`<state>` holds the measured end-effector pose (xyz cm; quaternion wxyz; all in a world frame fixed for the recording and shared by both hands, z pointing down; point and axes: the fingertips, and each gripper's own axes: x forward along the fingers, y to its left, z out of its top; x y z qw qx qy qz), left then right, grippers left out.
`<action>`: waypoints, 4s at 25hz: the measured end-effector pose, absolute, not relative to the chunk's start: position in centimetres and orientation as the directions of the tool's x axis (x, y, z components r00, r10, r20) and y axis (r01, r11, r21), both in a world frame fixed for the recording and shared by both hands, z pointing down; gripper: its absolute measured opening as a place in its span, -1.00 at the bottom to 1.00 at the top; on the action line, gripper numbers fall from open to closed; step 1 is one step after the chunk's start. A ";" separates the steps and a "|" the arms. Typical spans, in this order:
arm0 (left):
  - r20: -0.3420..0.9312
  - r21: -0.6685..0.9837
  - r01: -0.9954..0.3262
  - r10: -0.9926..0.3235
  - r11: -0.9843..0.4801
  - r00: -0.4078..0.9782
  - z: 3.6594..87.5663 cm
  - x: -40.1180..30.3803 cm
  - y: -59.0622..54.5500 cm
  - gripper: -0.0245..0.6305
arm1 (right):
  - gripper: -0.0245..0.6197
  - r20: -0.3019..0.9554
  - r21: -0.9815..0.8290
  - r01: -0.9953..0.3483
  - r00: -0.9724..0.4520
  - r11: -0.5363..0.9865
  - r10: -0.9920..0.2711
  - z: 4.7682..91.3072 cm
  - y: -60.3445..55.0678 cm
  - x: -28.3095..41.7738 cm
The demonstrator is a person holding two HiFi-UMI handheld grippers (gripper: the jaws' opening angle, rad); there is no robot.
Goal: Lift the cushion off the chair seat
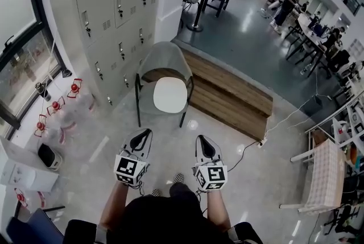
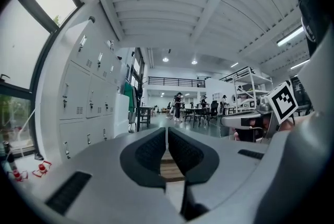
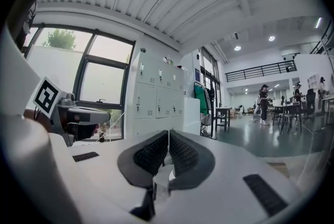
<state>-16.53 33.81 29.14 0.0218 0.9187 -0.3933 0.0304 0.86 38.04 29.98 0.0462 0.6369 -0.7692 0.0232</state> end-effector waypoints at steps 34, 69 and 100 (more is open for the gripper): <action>0.265 0.083 -0.875 -0.836 -0.477 0.481 37.0 -4.4 4.2 -0.84 | -0.83 0.208 -0.066 -0.924 -0.381 0.376 -0.901 36.7 4.2 14.2; 0.515 0.245 -0.865 -0.698 -0.437 0.499 64.0 -4.9 -7.5 -0.84 | -0.83 0.452 -0.108 -0.936 -0.346 0.335 -0.822 61.8 -6.4 13.7; 0.605 0.355 -0.865 -0.619 -0.354 0.501 86.0 -5.4 -13.6 -0.84 | -0.83 0.572 -0.137 -0.918 -0.380 0.373 -0.727 82.4 -12.4 11.9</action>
